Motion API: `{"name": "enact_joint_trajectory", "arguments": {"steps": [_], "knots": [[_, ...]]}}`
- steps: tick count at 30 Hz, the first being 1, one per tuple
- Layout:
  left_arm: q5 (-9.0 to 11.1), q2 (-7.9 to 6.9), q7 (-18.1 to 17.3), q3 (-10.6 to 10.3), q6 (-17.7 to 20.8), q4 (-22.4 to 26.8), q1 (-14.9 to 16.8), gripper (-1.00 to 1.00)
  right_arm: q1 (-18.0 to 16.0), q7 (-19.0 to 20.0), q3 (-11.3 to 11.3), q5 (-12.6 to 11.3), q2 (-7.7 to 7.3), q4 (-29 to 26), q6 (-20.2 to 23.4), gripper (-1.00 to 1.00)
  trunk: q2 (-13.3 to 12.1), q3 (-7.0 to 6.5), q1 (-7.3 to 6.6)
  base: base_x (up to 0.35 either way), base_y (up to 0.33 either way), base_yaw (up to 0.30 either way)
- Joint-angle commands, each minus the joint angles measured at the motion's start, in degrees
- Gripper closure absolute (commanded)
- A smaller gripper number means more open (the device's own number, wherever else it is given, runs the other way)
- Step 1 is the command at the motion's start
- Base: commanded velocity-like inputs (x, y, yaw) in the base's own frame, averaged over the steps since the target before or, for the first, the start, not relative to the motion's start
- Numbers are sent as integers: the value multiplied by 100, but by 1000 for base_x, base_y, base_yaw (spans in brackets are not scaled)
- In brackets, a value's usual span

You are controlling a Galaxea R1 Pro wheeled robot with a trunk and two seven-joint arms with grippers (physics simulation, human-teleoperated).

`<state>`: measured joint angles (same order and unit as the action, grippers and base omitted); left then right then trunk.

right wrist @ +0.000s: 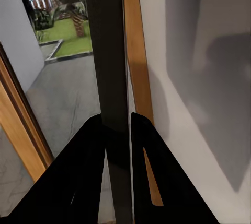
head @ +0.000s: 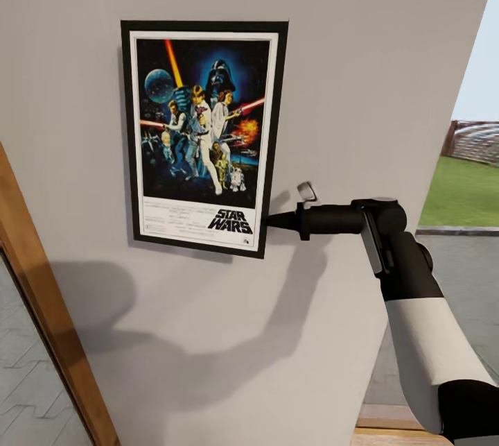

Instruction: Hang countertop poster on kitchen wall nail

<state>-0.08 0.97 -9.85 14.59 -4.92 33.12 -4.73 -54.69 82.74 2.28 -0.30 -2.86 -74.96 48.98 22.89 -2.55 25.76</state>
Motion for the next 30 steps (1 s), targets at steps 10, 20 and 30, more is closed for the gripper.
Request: {"name": "enact_joint_trajectory", "arguments": {"steps": [10, 20, 30], "knots": [[-1, 8, -53, 44, 0, 3, -2, -100, 39, 14, 12, -5, -4, -22, 59, 100, 3, 1, 2, 0, 0, 0], [-1, 8, -53, 44, 0, 3, -2, -100, 46, 14, 18, -5, -4, -27, 59, 100, 3, 1, 2, 0, 0, 0], [-1, 8, -53, 44, 0, 7, -2, -100, 46, 14, 18, -5, -4, -19, 59, 100, 3, 1, 2, 0, 1, 0]]}}
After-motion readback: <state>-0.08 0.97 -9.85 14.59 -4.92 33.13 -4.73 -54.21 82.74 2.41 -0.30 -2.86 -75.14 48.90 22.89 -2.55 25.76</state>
